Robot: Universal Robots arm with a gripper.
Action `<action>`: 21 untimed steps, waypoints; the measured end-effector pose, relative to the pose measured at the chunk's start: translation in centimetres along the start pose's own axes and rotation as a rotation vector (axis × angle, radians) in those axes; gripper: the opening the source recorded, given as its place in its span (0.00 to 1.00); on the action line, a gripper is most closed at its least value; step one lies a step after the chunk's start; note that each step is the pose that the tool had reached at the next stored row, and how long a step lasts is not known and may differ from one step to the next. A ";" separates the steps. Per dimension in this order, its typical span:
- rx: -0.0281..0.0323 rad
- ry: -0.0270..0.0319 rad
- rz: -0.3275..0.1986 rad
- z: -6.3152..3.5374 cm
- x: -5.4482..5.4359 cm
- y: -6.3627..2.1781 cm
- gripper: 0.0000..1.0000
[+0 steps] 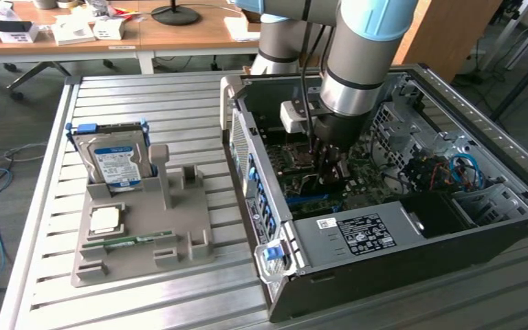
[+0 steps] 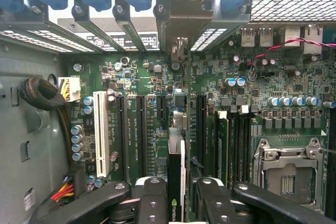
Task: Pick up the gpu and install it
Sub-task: 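Insert the gpu into the slot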
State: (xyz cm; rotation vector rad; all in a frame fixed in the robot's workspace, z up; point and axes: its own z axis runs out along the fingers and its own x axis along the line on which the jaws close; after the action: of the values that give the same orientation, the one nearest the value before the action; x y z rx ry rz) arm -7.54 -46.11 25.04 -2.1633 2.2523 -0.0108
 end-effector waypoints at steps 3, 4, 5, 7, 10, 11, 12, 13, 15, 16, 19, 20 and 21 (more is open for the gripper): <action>-0.0001 0.0000 0.000 0.03 0.0 0.00 0.26; -0.0001 0.0000 0.000 0.03 0.0 0.00 0.26; 0.0000 -0.0001 0.000 0.03 0.0 0.00 0.26; 0.0000 -0.0001 -0.001 0.03 0.0 0.00 0.26; -0.0002 -0.0005 -0.022 0.04 0.0 0.00 0.26; -0.0002 -0.0006 -0.026 0.04 0.0 0.00 0.26; -0.0002 -0.0006 -0.027 0.04 0.0 0.00 0.26; -0.0002 -0.0006 -0.027 0.04 0.0 0.00 0.26; -0.0002 -0.0007 -0.027 0.04 0.0 0.00 0.26; -0.0002 -0.0007 -0.027 0.03 0.0 -0.01 0.26; -0.0002 -0.0007 -0.027 0.02 0.0 -0.02 0.26; -0.0001 -0.0007 -0.027 0.00 0.0 -0.03 0.26; -0.0001 -0.0007 -0.027 -0.02 0.0 -0.03 0.26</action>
State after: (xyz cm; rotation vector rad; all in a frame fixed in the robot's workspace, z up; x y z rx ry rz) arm -7.52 -46.11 25.07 -2.1932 2.2227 -0.0102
